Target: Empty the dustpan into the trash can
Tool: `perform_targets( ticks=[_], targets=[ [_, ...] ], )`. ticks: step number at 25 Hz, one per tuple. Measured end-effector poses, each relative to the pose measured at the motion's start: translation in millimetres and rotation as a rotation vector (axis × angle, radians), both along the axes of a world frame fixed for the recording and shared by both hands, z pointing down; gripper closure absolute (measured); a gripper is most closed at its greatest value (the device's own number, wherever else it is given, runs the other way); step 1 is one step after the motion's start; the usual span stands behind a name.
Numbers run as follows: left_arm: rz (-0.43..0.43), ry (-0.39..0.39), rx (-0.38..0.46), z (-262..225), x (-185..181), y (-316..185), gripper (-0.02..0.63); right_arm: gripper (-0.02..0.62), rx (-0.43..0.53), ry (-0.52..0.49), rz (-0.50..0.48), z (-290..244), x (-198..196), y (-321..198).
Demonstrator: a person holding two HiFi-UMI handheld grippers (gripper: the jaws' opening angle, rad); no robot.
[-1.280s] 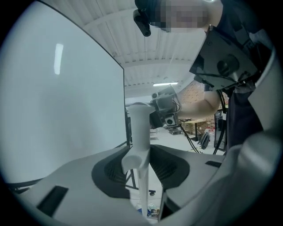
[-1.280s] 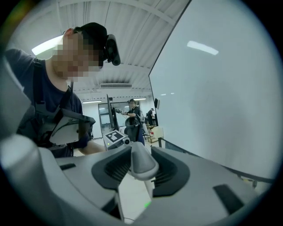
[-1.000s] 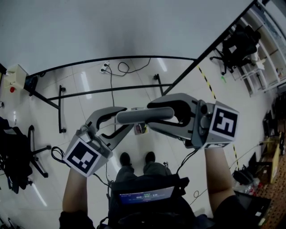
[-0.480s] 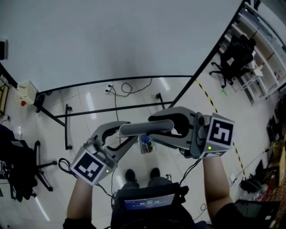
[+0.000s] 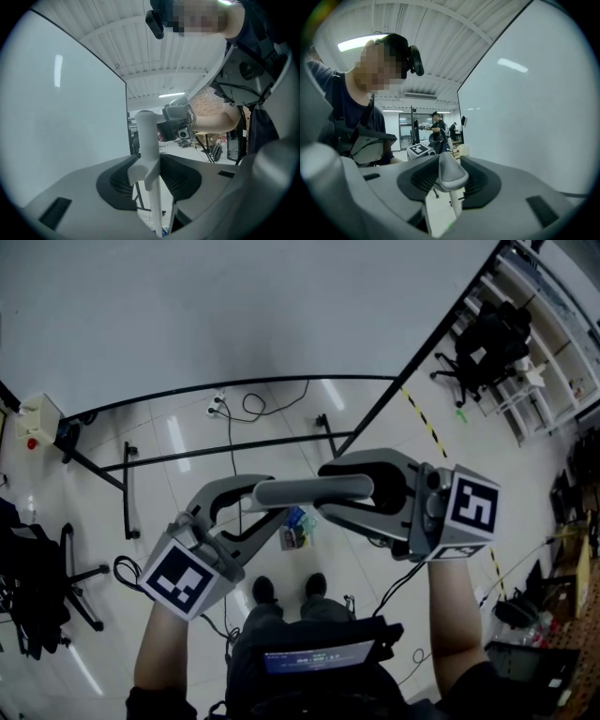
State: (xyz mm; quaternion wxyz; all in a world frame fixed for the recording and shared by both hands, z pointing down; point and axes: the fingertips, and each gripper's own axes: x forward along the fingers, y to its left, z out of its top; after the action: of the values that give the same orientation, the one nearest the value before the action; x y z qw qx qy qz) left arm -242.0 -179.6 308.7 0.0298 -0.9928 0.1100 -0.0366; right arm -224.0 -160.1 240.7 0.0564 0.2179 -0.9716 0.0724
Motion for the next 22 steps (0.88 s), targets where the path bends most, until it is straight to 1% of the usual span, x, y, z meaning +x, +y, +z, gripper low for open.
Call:
perform_targets(
  ticks=[5,9,11,14,18,22],
  targets=[
    [0.031,-0.007,0.013,-4.2,11.4,6.2,0.463,0.443,-0.003,-0.043,0.026,-4.4,12.9,6.9],
    [0.038,-0.006,0.001,0.6,18.5,6.8,0.463,0.442,-0.025,-0.037,0.039,2.6,21.0,8.8],
    [0.037,-0.005,-0.018,4.0,21.7,5.2,0.463,0.442,-0.025,-0.039,0.054,3.3,23.9,5.7],
    [0.051,-0.003,-0.015,7.8,28.8,1.5,0.463,0.442,-0.019,-0.043,0.067,4.7,30.4,1.3],
    [0.105,-0.010,-0.008,4.8,52.0,10.8,0.465,0.442,-0.012,-0.036,0.091,1.7,51.3,10.4],
    [0.144,-0.023,0.014,-6.3,80.9,27.8,0.468,0.443,-0.002,-0.068,0.094,-9.8,79.0,25.9]
  ],
)
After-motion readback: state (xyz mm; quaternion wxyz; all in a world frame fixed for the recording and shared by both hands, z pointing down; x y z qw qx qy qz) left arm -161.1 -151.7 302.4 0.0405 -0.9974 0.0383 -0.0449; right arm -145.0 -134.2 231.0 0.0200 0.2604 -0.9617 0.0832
